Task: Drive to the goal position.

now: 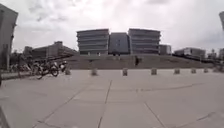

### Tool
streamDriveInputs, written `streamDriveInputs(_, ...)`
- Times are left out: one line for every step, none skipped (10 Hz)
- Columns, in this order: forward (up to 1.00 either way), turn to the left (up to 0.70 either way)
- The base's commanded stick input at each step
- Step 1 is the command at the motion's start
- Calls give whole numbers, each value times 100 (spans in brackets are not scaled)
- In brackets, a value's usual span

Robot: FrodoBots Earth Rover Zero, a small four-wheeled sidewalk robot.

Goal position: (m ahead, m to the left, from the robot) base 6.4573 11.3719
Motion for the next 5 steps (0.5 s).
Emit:
streamDriveInputs(70, 0)
streamDriveInputs(70, 0)
streamDriveInputs(70, 0)
streamDriveInputs(70, 0)
streamDriveInputs(70, 1)
